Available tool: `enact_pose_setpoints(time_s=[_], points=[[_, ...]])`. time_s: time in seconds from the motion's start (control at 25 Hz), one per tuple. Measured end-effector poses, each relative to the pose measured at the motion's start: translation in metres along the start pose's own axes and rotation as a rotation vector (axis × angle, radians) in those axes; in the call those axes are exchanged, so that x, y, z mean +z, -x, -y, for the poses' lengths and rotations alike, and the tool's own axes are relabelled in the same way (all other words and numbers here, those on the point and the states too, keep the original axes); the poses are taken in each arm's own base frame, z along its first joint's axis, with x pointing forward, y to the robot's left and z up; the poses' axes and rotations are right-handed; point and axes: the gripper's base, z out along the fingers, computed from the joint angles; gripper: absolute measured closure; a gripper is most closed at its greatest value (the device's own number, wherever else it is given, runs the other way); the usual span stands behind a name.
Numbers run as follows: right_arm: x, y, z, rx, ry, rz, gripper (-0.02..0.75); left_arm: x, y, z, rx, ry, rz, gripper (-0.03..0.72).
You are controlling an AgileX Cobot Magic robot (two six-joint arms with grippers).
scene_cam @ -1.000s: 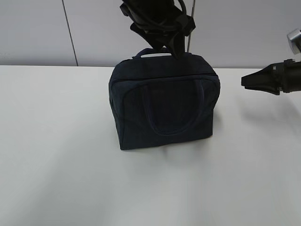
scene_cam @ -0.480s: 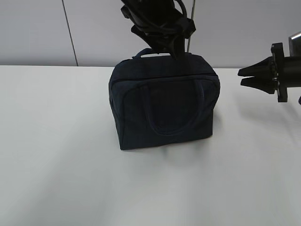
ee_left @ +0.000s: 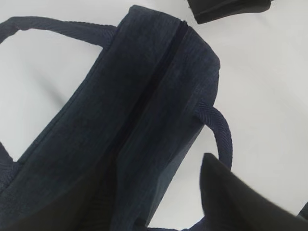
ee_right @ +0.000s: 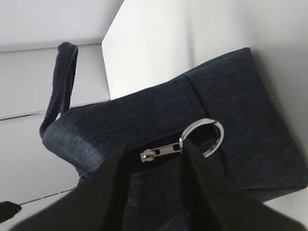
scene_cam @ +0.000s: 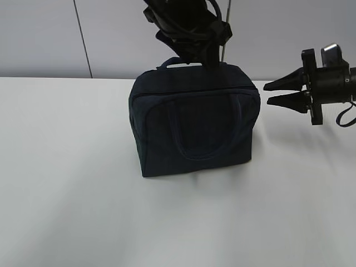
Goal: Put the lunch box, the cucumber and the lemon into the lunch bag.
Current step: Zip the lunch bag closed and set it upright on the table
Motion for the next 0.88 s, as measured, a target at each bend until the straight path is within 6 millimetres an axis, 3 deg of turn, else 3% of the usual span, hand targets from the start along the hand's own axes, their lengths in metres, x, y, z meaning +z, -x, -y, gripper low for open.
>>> enact_pose_setpoints(time_s=[0.88], points=[[0.016,-0.002,0.004,0.378,-0.096,0.038,0.461,0.000,0.000,0.000,-0.003,-0.003,0.001,0.323]])
